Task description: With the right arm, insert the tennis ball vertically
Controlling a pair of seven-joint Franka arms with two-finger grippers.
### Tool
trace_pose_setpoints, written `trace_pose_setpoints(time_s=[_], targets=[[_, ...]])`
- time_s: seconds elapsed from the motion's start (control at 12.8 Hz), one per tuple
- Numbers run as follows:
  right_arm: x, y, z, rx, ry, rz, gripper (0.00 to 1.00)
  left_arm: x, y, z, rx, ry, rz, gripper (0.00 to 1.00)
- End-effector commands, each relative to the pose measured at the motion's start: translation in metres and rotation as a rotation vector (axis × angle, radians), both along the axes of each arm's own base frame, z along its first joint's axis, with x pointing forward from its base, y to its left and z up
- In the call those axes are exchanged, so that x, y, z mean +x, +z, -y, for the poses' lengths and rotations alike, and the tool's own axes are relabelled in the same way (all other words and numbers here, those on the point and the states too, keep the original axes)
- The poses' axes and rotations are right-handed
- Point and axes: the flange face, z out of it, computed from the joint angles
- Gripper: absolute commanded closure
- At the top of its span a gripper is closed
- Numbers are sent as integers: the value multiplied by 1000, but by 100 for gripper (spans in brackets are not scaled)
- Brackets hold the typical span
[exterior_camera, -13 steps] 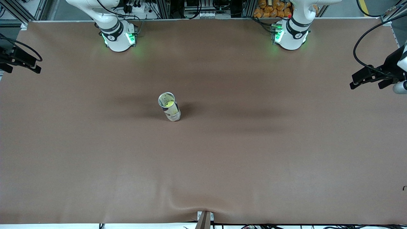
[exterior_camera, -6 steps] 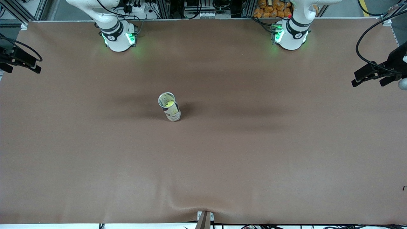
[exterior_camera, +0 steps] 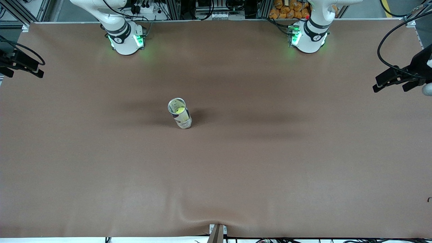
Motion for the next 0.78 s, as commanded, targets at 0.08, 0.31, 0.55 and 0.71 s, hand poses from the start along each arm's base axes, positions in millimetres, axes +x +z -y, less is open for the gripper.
trace_pose_setpoints(time_s=[0.08,0.31,0.55,0.71], targets=[[-2,1,3,-4,5,-1,0,0,5,2,20,-8,7,0],[-1,1,1,-4,8,0,0,0,3,5,87,-51,3,0],[3,4,0,-6,12,37,0,1,2,9,85,-53,1,0],[5,5,-1,-7,13,48,0,-1,2,13,81,-57,-11,0]])
